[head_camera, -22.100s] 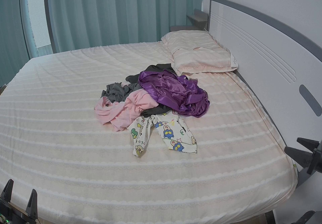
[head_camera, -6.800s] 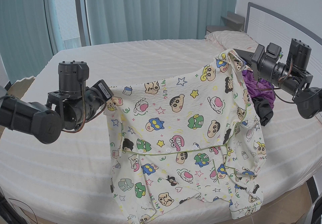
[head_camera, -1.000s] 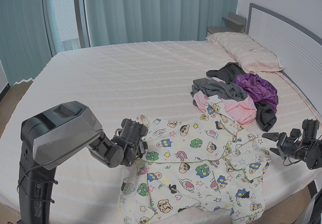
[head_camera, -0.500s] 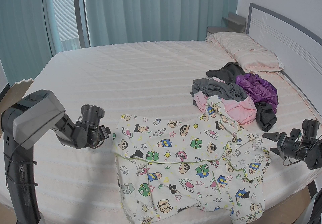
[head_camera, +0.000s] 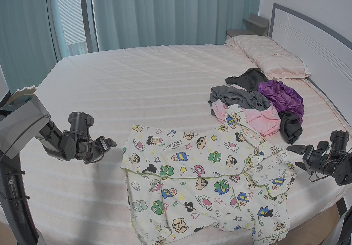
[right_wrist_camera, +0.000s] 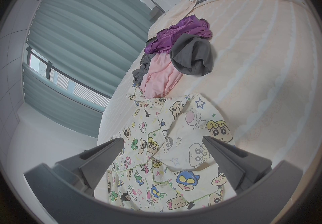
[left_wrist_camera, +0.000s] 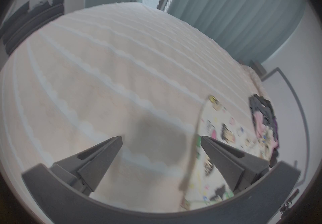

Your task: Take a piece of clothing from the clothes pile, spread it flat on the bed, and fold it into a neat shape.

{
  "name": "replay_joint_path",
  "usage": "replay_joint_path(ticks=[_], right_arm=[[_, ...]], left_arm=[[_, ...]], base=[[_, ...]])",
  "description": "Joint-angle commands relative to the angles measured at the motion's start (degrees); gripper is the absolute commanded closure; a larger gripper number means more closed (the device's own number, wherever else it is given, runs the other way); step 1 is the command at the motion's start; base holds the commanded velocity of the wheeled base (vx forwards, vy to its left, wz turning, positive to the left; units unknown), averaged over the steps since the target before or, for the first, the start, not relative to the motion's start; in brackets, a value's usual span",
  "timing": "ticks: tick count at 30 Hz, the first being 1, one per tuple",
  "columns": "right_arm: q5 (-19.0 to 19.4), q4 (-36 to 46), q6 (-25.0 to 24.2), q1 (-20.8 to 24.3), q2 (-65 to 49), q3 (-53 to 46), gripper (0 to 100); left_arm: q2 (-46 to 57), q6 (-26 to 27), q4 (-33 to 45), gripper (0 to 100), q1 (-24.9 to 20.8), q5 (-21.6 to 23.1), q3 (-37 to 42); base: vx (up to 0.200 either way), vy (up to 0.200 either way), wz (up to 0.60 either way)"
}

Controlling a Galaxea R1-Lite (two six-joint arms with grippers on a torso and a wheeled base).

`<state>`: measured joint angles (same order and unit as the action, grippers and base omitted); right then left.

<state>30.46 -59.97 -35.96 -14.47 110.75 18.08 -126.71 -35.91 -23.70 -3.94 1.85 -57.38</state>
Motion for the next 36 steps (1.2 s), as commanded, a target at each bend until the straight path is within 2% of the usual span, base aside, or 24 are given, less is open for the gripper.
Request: replay_joint_path(ticks=[1, 5, 16, 25, 26, 31, 36], right_arm=[[0.2, 0.0, -0.1, 0.0, 0.1, -0.1, 0], [0.2, 0.0, -0.1, 0.1, 0.1, -0.4, 0], [0.4, 0.0, 0.0, 0.1, 0.3, -0.4, 0], [0.4, -0.1, 0.0, 0.1, 0.4, -0.4, 0], [0.4, 0.0, 0.0, 0.1, 0.4, -0.4, 0], [0.4, 0.0, 0.0, 0.1, 0.4, -0.4, 0], [0.5, 0.0, 0.0, 0.1, 0.4, -0.4, 0]], left_arm=[[2.8, -0.8, -0.3, 0, -1.4, 6.8, 4.4], [2.3, -0.6, -0.6, 0, -2.7, 10.9, 5.5], [-1.9, -0.3, -0.6, 0, -7.3, 12.2, 4.0], [-2.7, -0.5, -0.6, 0, -8.1, 13.0, 3.8], [-2.6, -0.5, -0.6, 100, -8.0, 13.0, 4.0], [-0.7, -0.4, -0.6, 100, -7.7, 12.9, 6.0], [2.8, -0.3, -0.6, 100, -4.8, 12.9, 8.5]], base=[[0.0, 0.0, 0.0], [0.0, 0.0, 0.0], [0.0, 0.0, 0.0], [0.0, 0.0, 0.0], [0.0, 0.0, 0.0], [0.0, 0.0, 0.0], [0.0, 0.0, 0.0]])
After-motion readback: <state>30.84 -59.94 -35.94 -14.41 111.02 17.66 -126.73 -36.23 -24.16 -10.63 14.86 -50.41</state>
